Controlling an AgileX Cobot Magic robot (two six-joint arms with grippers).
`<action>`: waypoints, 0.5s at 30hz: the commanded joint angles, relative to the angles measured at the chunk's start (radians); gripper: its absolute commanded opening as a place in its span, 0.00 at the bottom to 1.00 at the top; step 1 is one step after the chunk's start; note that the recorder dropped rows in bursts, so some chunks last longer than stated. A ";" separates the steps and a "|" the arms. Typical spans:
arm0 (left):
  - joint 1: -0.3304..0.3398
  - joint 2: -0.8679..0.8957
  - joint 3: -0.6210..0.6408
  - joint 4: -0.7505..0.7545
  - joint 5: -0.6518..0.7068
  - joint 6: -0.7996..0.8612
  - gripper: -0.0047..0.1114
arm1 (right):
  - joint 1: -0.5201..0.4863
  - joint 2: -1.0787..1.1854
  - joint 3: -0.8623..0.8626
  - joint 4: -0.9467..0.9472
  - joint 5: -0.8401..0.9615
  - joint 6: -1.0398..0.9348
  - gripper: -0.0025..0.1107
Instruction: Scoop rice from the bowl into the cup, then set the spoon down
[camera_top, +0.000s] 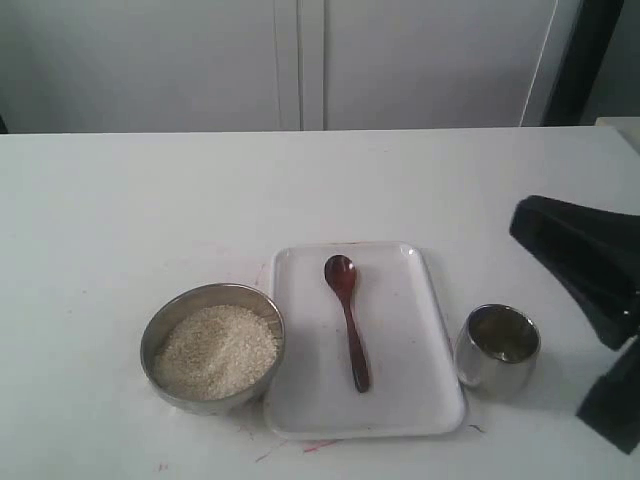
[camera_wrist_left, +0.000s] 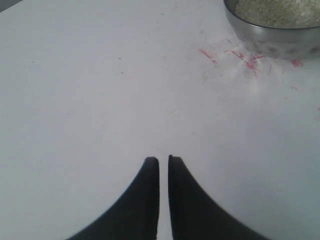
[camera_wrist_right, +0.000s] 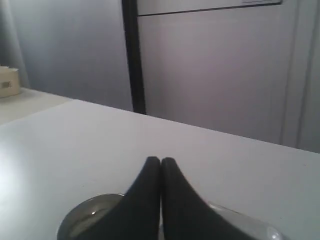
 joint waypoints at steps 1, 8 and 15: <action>-0.007 -0.004 0.009 -0.006 0.048 -0.005 0.16 | -0.140 -0.150 0.120 -0.002 -0.032 0.048 0.02; -0.007 -0.004 0.009 -0.006 0.048 -0.005 0.16 | -0.336 -0.379 0.310 -0.080 0.010 0.040 0.02; -0.007 -0.004 0.009 -0.006 0.048 -0.005 0.16 | -0.368 -0.496 0.310 -0.155 0.338 0.013 0.02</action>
